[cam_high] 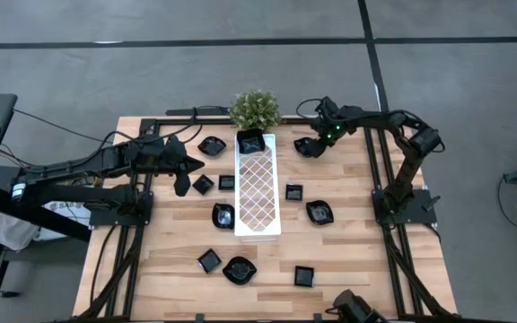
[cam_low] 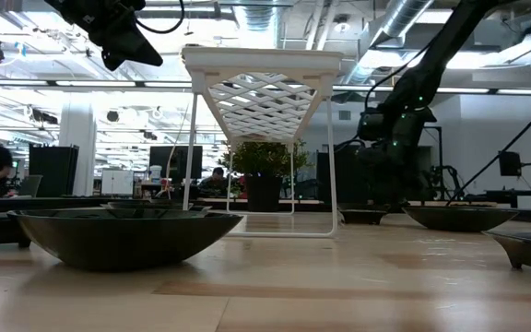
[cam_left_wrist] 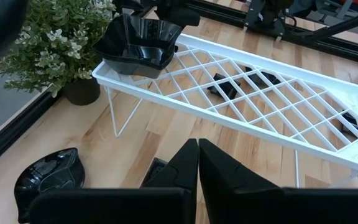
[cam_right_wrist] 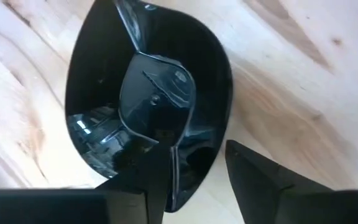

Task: Pick & Place Mini shaped plates
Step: Put the leaf-shaped plate on the shelf

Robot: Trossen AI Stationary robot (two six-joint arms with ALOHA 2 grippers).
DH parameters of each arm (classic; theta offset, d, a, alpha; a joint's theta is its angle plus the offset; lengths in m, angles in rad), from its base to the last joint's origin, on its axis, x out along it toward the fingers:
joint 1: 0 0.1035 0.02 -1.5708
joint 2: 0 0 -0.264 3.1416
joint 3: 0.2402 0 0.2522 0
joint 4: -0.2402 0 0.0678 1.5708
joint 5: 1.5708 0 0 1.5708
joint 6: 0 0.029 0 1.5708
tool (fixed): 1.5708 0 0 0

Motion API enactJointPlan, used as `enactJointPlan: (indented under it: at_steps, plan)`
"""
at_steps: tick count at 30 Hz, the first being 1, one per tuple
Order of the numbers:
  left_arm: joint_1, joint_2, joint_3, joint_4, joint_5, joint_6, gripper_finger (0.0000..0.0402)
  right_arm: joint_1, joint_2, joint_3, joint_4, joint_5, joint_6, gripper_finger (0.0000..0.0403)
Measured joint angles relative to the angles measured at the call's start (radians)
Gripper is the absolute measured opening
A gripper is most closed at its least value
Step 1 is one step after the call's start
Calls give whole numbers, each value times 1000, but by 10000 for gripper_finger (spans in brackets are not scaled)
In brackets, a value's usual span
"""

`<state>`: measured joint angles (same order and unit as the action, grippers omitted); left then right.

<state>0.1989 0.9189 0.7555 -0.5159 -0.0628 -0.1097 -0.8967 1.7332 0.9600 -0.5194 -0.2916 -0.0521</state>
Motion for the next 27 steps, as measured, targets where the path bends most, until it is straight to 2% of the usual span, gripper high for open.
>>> enactJointPlan:
  at_steps: [16, 27]
  plan:
    - [0, 0, 0, 0, 0, 8, 14, 7, -3, 0, 2, -4, 56, 7]
    - [0, 0, 0, -3, 0, 8, 14, 5, -53, 71, -91, -23, 79, 4]
